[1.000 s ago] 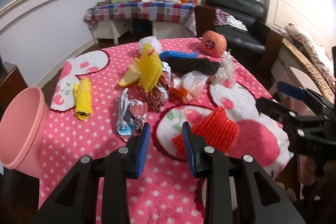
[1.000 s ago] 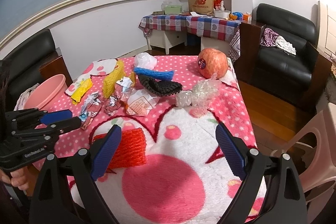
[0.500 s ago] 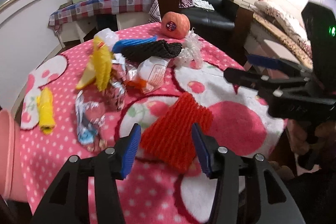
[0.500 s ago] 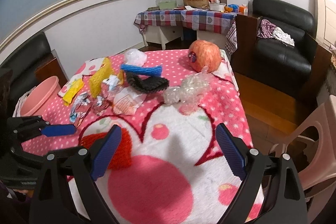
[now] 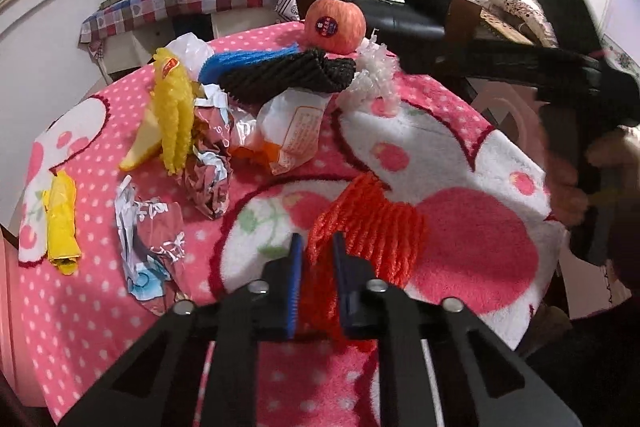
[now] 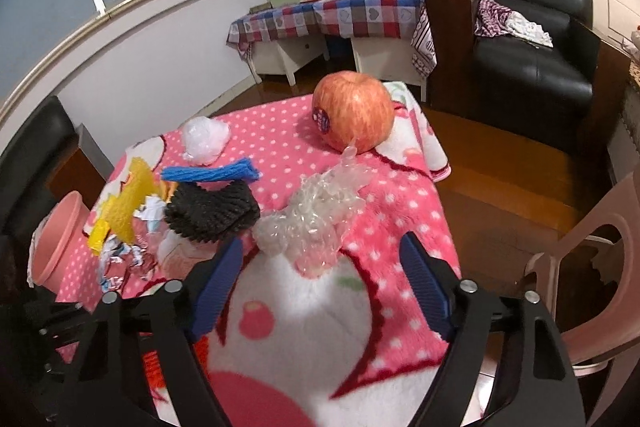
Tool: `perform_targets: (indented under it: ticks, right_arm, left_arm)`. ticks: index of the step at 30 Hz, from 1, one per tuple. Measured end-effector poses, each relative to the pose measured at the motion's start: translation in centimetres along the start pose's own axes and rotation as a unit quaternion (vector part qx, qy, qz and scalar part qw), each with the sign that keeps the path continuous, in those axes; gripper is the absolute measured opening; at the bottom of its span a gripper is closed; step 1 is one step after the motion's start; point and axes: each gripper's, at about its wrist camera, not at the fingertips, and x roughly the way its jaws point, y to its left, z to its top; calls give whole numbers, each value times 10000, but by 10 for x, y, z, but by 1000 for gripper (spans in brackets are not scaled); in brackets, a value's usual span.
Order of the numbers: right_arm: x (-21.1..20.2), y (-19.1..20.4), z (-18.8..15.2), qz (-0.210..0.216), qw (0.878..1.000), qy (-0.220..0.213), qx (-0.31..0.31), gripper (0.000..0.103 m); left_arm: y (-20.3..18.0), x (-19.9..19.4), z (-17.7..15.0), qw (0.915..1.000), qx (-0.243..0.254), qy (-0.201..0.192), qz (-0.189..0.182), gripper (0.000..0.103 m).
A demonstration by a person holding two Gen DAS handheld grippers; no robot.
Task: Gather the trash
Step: 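Grasp the red foam mesh net with the left gripper while the right gripper grasps the clear bubble wrap, then carry the red mesh and bubble wrap with both grippers over the pink bucket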
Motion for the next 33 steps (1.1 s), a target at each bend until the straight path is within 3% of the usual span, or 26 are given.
perform_targets:
  ticks: [4, 10, 15, 27, 33]
  right_arm:
    - [21, 1, 4, -38, 9998, 196, 17, 71]
    - [41, 0, 3, 130, 9989, 440, 117, 52]
    - [37, 6, 2, 195, 9989, 433, -4, 29]
    - [-18, -2, 5, 142, 9998, 4, 100, 27]
    - [-49, 10, 13, 276, 9990, -363, -12, 27]
  left_arm:
    - [8, -13, 0, 9995, -124, -90, -259, 9]
    - [18, -25, 4, 9987, -203, -240, -411, 9]
    - [22, -34, 10, 9977, -266, -413, -477, 9]
    - [34, -63, 15, 9945, -474, -830, -417, 9]
    - [44, -90, 17, 9911, -520, -1214, -174, 9]
